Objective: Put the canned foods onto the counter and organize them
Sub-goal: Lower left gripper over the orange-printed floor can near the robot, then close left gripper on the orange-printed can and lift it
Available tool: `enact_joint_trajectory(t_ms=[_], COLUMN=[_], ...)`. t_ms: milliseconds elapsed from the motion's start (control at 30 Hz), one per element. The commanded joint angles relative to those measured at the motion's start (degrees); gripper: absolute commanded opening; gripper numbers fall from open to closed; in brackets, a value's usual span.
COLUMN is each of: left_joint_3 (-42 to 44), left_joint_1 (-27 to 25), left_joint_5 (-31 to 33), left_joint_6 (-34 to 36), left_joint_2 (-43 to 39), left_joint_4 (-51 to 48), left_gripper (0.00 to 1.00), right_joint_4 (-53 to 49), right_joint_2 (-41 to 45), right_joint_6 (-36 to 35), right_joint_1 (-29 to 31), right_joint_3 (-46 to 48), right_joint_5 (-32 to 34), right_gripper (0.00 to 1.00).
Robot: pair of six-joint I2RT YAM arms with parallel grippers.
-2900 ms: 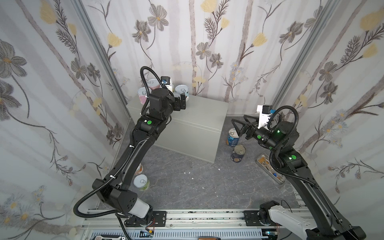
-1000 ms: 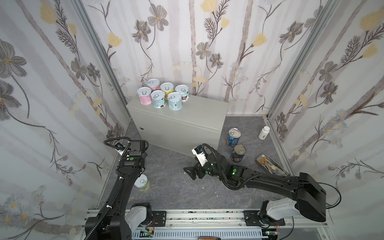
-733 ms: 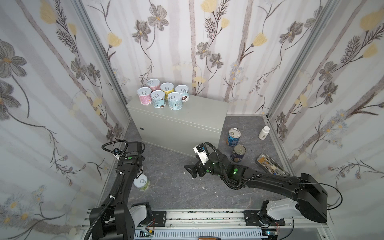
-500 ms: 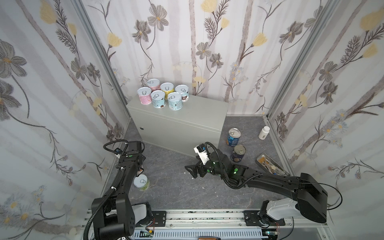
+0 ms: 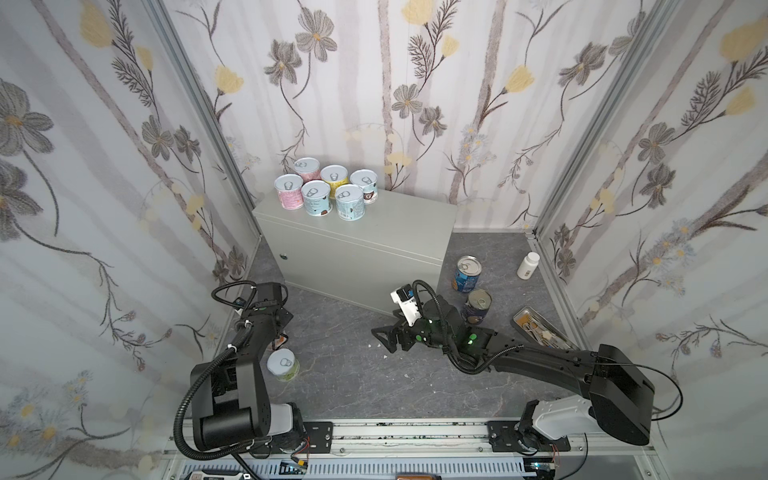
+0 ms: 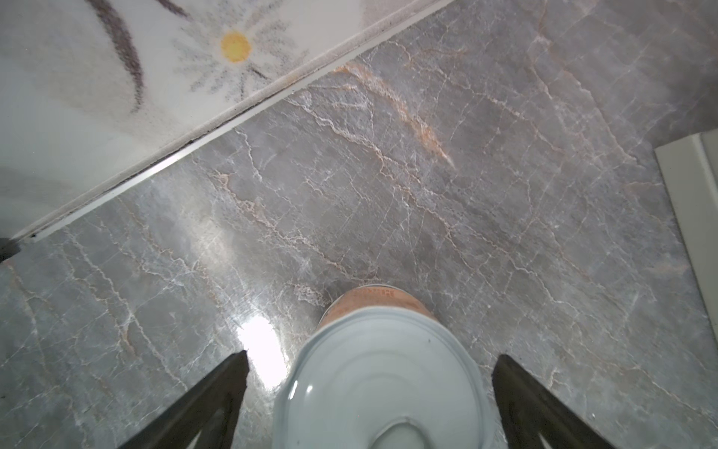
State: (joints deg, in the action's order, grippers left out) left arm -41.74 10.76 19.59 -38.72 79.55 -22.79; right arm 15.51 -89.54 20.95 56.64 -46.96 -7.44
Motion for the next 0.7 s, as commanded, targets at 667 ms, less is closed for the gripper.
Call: enact_joint_trajectory(t_ms=[667], left_joint_3=[1.03], left_joint_1=[0.23], left_joint_5=[-1.83], left_joint_6=[1.04], left_joint_2=[7.68], left_joint_4=[6.79], left_gripper=[0.70], right_joint_4=[2.33], right_joint_2=[-1.50], right_joint_6=[0.58], right_joint_1=[-0.83], right_joint_3=[-0.63], right_joint_5=[-2.31], right_gripper=[1.00])
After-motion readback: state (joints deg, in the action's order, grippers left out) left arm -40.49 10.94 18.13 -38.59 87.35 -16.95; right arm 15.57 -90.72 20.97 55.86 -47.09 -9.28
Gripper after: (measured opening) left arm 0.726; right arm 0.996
